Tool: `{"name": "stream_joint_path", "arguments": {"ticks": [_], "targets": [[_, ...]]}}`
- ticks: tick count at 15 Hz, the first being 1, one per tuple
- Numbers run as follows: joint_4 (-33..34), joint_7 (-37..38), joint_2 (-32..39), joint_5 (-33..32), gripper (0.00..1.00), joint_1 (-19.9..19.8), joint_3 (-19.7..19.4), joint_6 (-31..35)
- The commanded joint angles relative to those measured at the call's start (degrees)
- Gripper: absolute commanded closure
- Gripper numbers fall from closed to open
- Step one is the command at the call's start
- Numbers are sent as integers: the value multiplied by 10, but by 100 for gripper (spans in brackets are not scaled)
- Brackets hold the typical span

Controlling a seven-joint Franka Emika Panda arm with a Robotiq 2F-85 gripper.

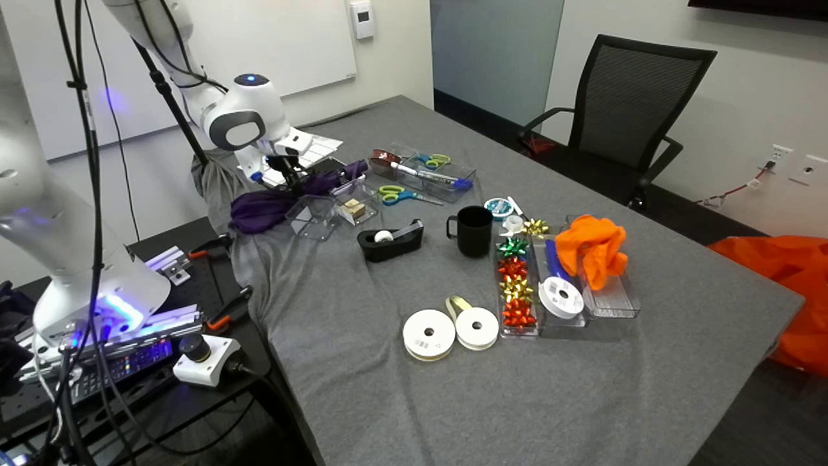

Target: Move the purple umbrella forwards.

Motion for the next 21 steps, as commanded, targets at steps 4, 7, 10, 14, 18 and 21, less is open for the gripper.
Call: {"name": "stream_joint_path", "arguments": {"ticks": [4,7,10,14,18,21], "targets": [[18,-5,35,-22,83,-4,-5,26],[17,-3,27,-23,90,-6,-1,23],[12,8,7,-24,92,7,-5,22],[1,10,-40,-17,92,3,16,-4],[-6,2,-84,-12,92,-3,48,-17],[-19,-44,-142,5,92,-33,93,-75]]}}
